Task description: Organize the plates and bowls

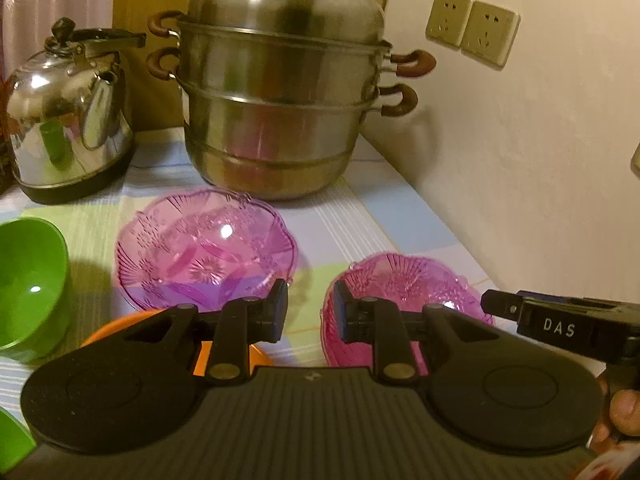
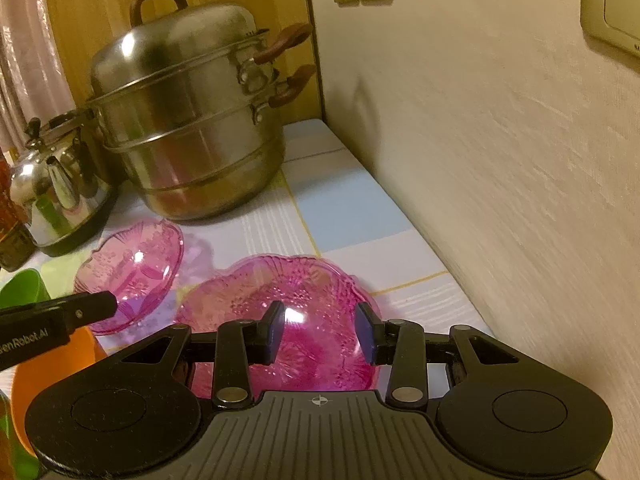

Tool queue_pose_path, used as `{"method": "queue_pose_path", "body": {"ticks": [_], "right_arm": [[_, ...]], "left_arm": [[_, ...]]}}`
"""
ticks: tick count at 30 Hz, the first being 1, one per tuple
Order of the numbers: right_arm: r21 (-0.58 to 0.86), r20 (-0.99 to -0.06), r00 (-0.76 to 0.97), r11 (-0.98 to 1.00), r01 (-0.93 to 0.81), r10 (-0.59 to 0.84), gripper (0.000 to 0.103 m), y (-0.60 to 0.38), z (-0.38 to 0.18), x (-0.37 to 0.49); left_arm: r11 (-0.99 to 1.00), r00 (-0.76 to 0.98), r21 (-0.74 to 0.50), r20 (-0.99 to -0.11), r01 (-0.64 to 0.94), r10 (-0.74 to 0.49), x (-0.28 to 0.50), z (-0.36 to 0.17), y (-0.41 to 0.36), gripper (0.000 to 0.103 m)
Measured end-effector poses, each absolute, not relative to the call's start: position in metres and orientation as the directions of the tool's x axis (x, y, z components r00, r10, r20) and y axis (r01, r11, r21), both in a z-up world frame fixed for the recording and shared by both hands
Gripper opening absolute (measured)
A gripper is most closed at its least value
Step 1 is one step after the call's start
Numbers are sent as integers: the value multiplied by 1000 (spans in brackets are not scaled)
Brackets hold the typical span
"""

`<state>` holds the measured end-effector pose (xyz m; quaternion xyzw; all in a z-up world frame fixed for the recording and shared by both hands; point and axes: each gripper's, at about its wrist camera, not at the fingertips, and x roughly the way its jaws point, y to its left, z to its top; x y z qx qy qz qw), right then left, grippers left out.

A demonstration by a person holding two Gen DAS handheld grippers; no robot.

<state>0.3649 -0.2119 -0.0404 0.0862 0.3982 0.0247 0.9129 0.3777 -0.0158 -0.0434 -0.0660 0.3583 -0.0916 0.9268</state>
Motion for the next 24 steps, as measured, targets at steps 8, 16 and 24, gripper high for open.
{"method": "queue_pose_path", "body": {"ticks": [8,16,24], "right_arm": [[187,-702,698,982,-8,139,39,-196,-27,363],[188,-686,708,981,-47,165,39,-177,-13,360],[196,-675,711,977,-83,196,39,-154,-6,358]], "left_arm": [[980,754,-164,-627,117,-195,369,-25,-2,21],[986,769,-139,-619,96,-162,362,-14,17,21],[989,776,-134,-618,55,-127,358,-7,44,21]]}}
